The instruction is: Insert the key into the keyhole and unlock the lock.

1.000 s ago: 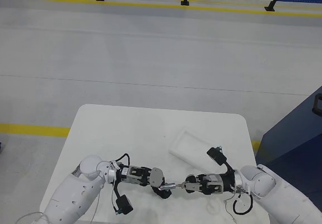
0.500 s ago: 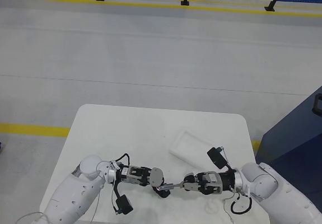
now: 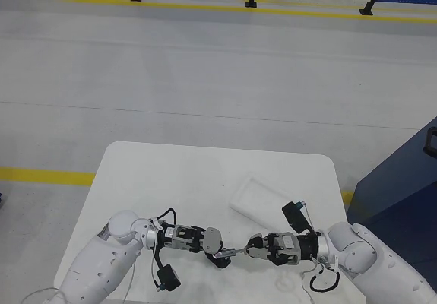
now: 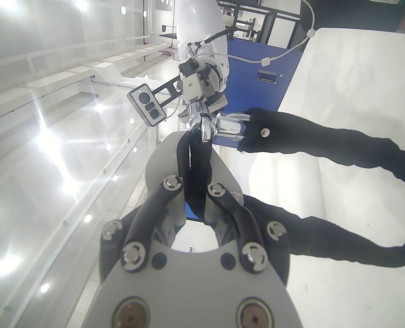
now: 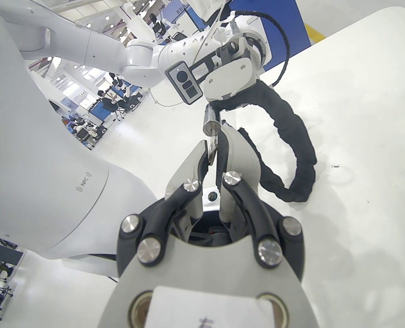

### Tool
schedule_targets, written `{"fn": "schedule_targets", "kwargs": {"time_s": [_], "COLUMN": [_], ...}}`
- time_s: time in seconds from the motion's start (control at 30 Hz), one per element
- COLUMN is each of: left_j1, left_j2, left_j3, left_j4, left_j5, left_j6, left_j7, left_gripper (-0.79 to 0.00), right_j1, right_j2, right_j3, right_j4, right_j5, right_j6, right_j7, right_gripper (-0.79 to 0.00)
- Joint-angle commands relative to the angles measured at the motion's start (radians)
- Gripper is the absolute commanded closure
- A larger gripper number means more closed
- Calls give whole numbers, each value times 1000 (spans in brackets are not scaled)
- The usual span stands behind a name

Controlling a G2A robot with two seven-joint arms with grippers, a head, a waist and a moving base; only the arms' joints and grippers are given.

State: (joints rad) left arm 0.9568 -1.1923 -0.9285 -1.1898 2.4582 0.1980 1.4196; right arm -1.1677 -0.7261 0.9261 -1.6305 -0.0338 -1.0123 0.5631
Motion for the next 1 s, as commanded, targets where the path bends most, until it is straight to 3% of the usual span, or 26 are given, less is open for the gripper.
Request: {"fn": "schedule_targets", "kwargs": {"time_s": [0.0, 0.3, 0.97], "left_j1": [0, 0, 0], "left_j2": [0, 0, 0], "left_j3": [0, 0, 0], "left_j4": [0, 0, 0], "left_j5": [0, 0, 0], "left_j6": [0, 0, 0], "left_j7": [0, 0, 0], "left_gripper": [0, 0, 0], "right_j1": [0, -16, -99], "right_j2": [0, -4, -12], "right_j3": [0, 18, 97], "right_j4": [0, -8, -94], "right_j5": [0, -55, -490], "right_j6": [0, 5, 0], "right_j7": [0, -41, -347], "right_gripper": [0, 0, 0]}}
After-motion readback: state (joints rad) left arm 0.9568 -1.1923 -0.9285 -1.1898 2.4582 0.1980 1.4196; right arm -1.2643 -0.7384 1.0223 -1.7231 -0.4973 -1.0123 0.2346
